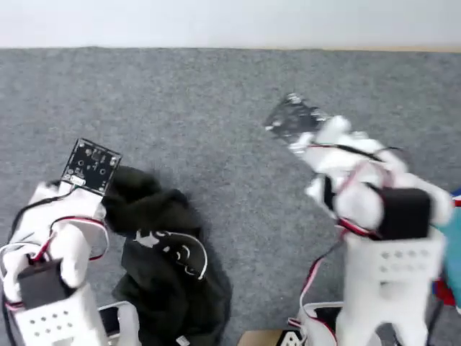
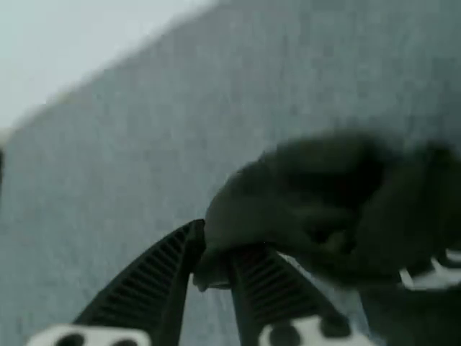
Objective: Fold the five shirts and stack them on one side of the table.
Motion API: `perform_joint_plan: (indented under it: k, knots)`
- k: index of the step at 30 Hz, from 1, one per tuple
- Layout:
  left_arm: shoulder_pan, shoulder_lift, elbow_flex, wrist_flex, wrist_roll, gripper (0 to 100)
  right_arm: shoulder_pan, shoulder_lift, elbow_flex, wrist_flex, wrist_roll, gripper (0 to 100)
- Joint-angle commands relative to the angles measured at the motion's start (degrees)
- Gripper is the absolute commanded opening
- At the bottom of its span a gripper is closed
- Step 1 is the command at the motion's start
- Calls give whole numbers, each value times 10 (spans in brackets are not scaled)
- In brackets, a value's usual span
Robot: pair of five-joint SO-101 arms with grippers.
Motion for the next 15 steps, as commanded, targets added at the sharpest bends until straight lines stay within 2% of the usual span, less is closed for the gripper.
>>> perform_joint_plan:
  k: [1, 7, 15]
  knots:
    - [-75, -9, 50, 4, -40, 2, -80, -6, 91, -69, -43, 15]
    - [-151, -9, 117, 7, -107, 2, -181, 79, 169, -170, -66, 92]
    - [-200, -9, 192, 52, -187, 2, -277, 287, 18, -196, -62, 170]
